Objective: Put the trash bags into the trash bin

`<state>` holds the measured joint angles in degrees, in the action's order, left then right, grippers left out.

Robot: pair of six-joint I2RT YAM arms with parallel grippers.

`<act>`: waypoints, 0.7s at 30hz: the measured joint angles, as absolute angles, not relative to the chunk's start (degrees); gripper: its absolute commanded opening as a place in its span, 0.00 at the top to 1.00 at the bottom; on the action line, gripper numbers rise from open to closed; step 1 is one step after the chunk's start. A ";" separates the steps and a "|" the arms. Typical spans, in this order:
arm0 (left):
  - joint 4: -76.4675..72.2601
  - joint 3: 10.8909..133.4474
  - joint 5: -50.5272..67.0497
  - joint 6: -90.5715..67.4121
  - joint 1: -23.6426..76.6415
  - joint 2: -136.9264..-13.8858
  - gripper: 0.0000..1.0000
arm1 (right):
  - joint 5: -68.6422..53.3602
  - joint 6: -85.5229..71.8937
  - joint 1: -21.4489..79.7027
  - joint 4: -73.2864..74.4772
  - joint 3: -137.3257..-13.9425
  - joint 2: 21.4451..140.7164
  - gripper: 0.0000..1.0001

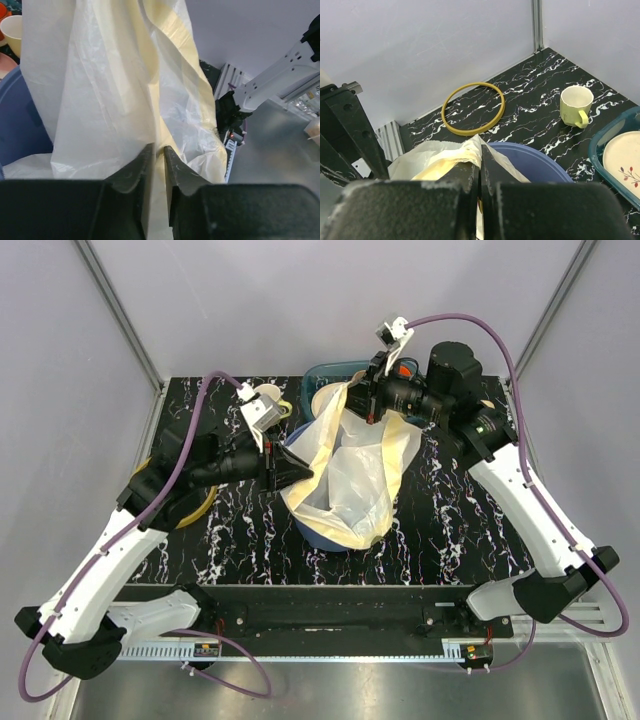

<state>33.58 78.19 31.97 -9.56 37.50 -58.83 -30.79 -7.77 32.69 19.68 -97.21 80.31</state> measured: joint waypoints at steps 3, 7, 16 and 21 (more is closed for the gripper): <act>33.39 78.19 32.40 -11.18 37.39 -58.65 1.00 | -31.35 -7.77 32.73 19.81 -97.21 80.38 1.00; 33.26 78.11 33.93 -13.74 35.38 -58.26 1.00 | -32.25 -7.73 32.80 20.03 -97.25 80.38 0.94; 26.74 71.05 40.80 -24.40 21.78 -53.25 1.00 | -31.75 -6.15 33.01 25.02 -98.61 80.34 0.27; 22.72 68.05 42.13 -28.21 21.17 -52.25 1.00 | -27.55 -2.83 33.01 34.06 -102.43 79.70 0.36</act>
